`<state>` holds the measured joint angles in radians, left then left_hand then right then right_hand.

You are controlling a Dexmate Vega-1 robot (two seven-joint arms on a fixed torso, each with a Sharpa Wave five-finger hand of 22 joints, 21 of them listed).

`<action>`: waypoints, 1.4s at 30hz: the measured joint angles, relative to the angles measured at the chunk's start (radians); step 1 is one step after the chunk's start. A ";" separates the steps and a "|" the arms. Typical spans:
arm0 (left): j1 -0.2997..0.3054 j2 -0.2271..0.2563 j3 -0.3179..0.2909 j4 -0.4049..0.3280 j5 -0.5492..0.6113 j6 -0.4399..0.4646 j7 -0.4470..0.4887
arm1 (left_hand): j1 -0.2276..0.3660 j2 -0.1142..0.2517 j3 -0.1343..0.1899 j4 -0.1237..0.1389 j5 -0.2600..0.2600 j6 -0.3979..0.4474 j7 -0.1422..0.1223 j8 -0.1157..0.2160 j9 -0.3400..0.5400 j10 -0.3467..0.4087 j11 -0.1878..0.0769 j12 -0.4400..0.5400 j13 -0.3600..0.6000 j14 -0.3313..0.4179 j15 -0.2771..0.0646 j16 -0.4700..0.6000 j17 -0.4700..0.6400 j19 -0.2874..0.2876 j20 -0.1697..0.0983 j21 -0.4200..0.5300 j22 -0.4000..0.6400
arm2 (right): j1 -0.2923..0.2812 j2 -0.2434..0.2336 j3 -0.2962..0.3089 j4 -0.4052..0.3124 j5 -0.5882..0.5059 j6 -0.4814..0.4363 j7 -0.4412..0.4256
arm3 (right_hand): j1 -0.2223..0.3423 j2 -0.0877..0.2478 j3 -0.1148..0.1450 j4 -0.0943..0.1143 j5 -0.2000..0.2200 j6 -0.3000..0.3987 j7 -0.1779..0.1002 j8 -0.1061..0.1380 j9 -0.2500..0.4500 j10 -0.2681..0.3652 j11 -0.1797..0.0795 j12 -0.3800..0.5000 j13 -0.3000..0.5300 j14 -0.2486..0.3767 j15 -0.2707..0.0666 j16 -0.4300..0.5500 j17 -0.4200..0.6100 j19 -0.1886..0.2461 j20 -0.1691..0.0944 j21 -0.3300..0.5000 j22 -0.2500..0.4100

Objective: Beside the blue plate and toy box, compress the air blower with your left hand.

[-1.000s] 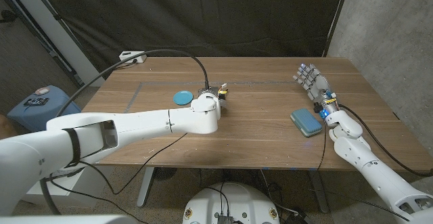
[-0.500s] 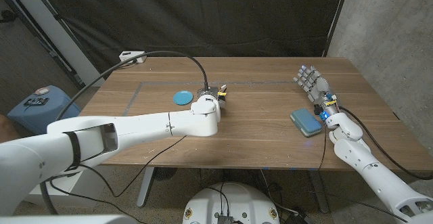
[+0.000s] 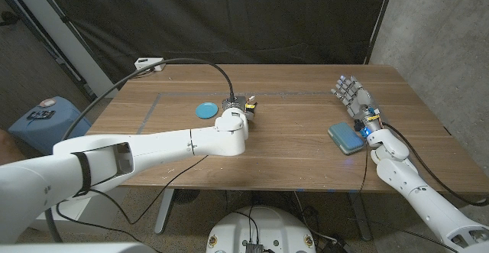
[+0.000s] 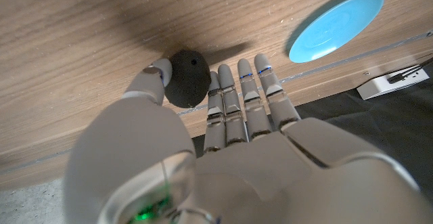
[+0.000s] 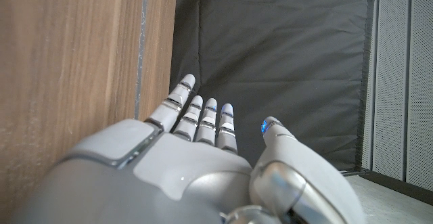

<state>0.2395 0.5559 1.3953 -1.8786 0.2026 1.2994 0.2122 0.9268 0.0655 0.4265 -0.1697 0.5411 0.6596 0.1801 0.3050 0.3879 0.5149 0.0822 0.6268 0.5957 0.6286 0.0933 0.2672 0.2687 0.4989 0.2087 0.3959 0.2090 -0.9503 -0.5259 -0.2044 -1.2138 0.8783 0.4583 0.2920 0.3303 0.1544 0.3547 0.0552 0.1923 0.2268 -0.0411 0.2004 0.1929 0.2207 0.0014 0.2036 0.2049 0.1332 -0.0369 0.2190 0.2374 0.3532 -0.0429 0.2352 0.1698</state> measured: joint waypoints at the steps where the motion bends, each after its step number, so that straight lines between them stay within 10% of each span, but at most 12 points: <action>1: 0.001 0.000 -0.001 0.001 0.000 0.000 0.000 | 0.000 0.000 0.000 0.000 0.000 0.002 -0.002 0.004 0.000 0.004 -0.004 0.002 0.000 0.003 -0.003 0.002 0.002 0.001 -0.001 0.000 0.000 | -0.008 0.003 0.002 -0.006 0.001 -0.001 -0.001 | 0.000 0.000 0.000 0.000 0.000 0.000 0.000 0.000 0.000 0.000 0.000 0.000 0.000 0.001 0.001 0.000 0.000 0.000 0.000 0.000 0.000; 42: 0.093 0.027 -0.105 -0.014 0.121 -0.104 0.009 | 0.032 -0.008 0.012 0.004 0.000 0.036 -0.022 0.036 0.018 0.045 -0.030 0.006 0.000 0.031 -0.020 0.015 0.026 0.019 -0.019 0.007 -0.004 | -0.042 0.016 0.016 -0.048 0.008 -0.003 -0.045 | -0.005 0.005 0.003 -0.003 0.000 0.005 0.005 0.000 0.000 0.011 0.003 0.000 0.000 0.006 -0.004 0.000 0.000 0.009 -0.002 -0.012 0.000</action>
<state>0.3328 0.5827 1.2907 -1.8925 0.3231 1.1951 0.2216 0.9585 0.0579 0.4387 -0.1654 0.5409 0.6951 0.1585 0.3406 0.4062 0.5596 0.0519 0.6330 0.5955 0.6595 0.0732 0.2826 0.2951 0.5182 0.1893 0.4030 0.2046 -0.9918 -0.5098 -0.1889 -1.2618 0.8861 0.4549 0.2473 0.3250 0.1598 0.3574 0.0525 0.1923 0.2323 -0.0356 0.2004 0.1929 0.2317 0.0047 0.2034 0.2049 0.1397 -0.0408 0.2190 0.2374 0.3620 -0.0446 0.2236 0.1697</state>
